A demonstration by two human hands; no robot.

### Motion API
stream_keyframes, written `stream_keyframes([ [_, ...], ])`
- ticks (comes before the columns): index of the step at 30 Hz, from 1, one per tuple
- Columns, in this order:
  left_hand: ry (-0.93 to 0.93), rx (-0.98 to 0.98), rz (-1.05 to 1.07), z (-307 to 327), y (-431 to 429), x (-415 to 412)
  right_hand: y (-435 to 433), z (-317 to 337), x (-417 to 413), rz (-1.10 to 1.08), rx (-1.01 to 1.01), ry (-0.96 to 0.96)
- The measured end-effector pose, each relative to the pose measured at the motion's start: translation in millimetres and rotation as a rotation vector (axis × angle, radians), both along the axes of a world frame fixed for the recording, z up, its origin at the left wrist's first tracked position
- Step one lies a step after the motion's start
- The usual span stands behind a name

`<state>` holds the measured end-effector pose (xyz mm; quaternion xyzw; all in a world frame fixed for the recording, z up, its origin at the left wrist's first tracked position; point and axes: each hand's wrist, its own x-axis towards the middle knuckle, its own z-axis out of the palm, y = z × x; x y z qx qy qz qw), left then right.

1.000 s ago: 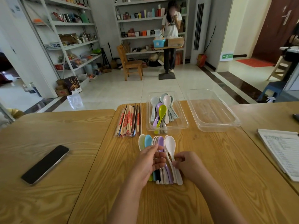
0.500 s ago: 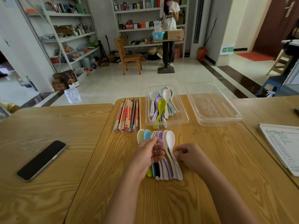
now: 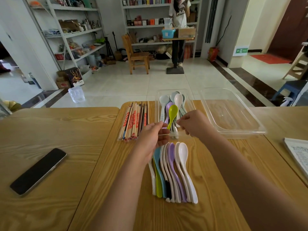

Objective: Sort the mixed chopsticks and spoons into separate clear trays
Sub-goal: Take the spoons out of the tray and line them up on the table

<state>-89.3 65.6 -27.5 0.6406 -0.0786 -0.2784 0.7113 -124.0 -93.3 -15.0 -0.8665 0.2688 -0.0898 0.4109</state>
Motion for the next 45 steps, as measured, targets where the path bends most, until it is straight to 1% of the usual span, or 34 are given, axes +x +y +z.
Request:
stream_keyframes([
  [2,-0.006,0.011,-0.003,0.6,-5.3,11.3,-7.0,-5.9,25.9,-0.03,-0.023,0.053],
  [5,-0.007,0.019,-0.009,0.6,-12.2,27.8,-9.8,-19.5,56.3,-0.052,-0.063,0.056],
  [11,-0.002,0.007,-0.012,-2.7,-20.4,48.1,-11.5,-48.5,94.4,0.003,-0.273,0.176],
  [17,0.002,0.001,-0.013,-7.0,-26.3,52.4,-12.3,-49.1,104.7,-0.054,-0.279,0.233],
  [19,0.001,0.001,-0.014,-7.4,-27.2,52.1,-13.8,-51.1,106.8,-0.055,-0.264,0.226],
  [21,0.002,-0.002,-0.017,-6.8,-26.3,51.4,-17.8,-52.8,107.4,-0.072,-0.203,0.213],
  [24,-0.002,-0.006,-0.02,-3.4,-22.9,49.4,-25.7,-49.5,107.1,-0.114,-0.032,0.139],
  [27,-0.011,-0.014,-0.015,4.7,-19.7,44.8,-33.7,-35.0,104.6,-0.155,0.13,0.016],
  [29,-0.024,-0.008,-0.009,10.6,-17.7,38.7,-34.9,-16.8,94.4,-0.16,0.18,-0.05],
  [32,-0.031,-0.015,-0.012,15.0,-12.4,22.4,-26.7,7.7,60.0,-0.145,0.194,-0.135],
  [36,0.008,-0.06,-0.02,4.6,-1.8,-11.3,-10.3,-4.4,-7.7,-0.14,0.338,-0.211],
  [40,0.046,-0.052,-0.039,-16.0,5.7,-43.8,7.1,-45.3,-72.5,-0.167,0.368,-0.11],
  [42,0.072,-0.031,-0.041,-23.9,7.2,-55.6,14.0,-65.4,-90.5,-0.178,0.367,-0.04],
  [45,0.1,-0.004,-0.041,-30.2,9.8,-67.1,21.4,-82.6,-101.5,-0.178,0.308,0.028],
])
